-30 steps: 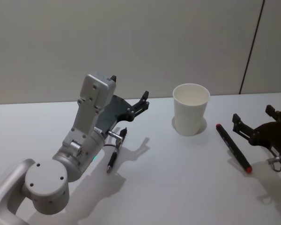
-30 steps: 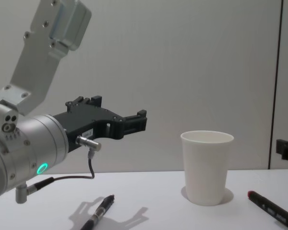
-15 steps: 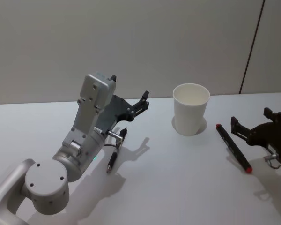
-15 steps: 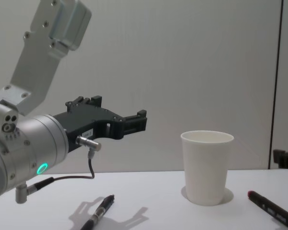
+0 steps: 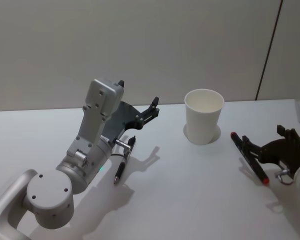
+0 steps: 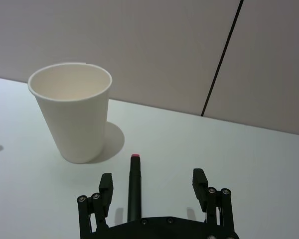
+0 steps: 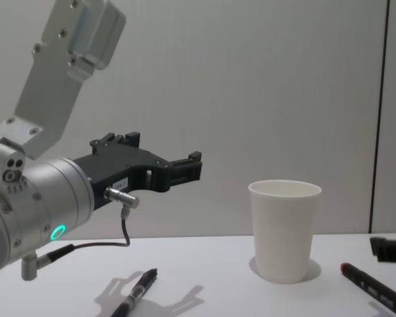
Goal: Place the pen into the pen holder.
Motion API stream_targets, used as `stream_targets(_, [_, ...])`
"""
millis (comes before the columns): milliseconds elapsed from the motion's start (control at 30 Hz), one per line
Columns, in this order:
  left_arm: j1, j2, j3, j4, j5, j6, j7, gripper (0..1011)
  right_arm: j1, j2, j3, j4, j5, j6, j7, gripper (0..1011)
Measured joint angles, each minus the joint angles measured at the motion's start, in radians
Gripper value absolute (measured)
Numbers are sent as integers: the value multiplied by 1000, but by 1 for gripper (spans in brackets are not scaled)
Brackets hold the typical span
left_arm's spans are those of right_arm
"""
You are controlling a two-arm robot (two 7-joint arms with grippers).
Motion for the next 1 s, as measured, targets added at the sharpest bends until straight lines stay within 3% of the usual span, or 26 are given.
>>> stream_targets(400, [0, 0, 0, 0, 0, 0, 0, 1001, 14, -37, -21, 33, -44, 54, -26, 1001])
stream_targets(1000, [0, 0, 0, 0, 0, 0, 0, 1001, 48, -96, -40, 118, -78, 70, -48, 1001])
